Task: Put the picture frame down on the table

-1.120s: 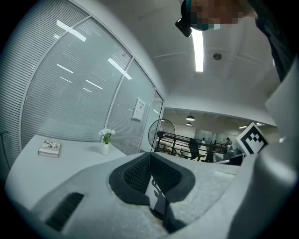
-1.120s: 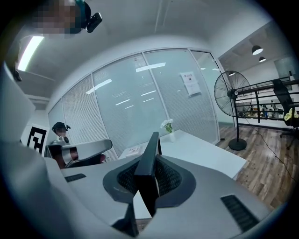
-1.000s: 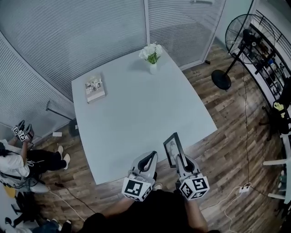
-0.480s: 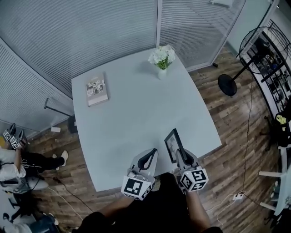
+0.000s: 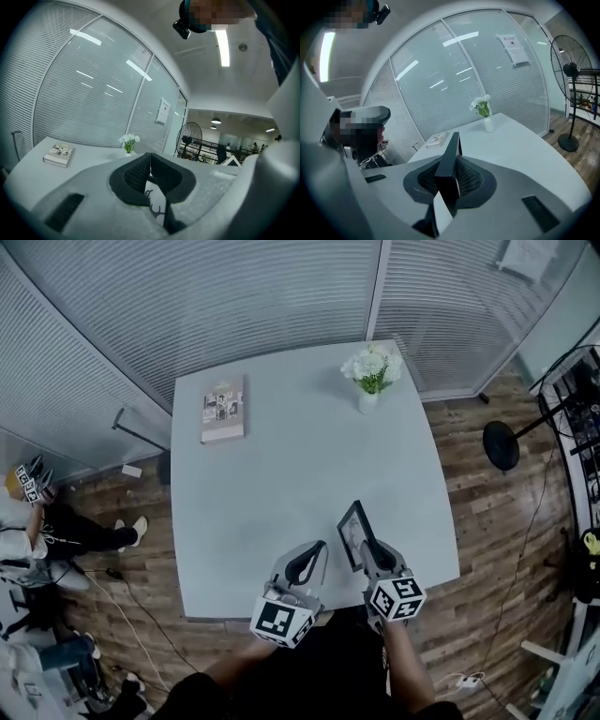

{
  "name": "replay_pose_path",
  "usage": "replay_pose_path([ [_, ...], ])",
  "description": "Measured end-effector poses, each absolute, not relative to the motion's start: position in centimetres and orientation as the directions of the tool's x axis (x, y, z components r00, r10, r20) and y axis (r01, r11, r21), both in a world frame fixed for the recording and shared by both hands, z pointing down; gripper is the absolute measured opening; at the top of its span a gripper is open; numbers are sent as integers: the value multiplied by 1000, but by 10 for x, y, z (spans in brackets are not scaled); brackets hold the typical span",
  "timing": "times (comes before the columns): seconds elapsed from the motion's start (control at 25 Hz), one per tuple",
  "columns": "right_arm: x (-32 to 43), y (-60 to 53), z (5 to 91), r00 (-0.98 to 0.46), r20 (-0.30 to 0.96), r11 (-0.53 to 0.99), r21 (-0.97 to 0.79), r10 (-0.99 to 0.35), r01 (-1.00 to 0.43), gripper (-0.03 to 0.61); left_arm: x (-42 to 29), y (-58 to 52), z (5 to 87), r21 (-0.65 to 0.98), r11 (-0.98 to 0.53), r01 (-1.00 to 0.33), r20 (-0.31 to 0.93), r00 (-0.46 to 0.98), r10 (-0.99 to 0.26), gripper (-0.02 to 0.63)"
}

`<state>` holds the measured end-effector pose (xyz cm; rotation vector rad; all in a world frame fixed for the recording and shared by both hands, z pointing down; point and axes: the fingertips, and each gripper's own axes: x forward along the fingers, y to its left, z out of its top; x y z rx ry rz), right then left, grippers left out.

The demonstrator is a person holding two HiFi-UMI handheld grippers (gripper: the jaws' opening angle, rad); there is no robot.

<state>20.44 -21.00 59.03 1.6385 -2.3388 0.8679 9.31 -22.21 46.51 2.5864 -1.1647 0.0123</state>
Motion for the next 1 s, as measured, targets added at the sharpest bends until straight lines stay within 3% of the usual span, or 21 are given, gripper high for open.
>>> replay_pose_path([
  [0.52, 247, -258, 641, -509, 483, 294, -453, -712, -841, 58, 132, -260, 483, 296, -539, -788, 187, 601, -777, 17],
  [1.0, 304, -280, 700, -477, 610, 293, -382, -632, -877, 67, 161, -294, 496, 295, -537, -790, 227, 604, -764, 18],
])
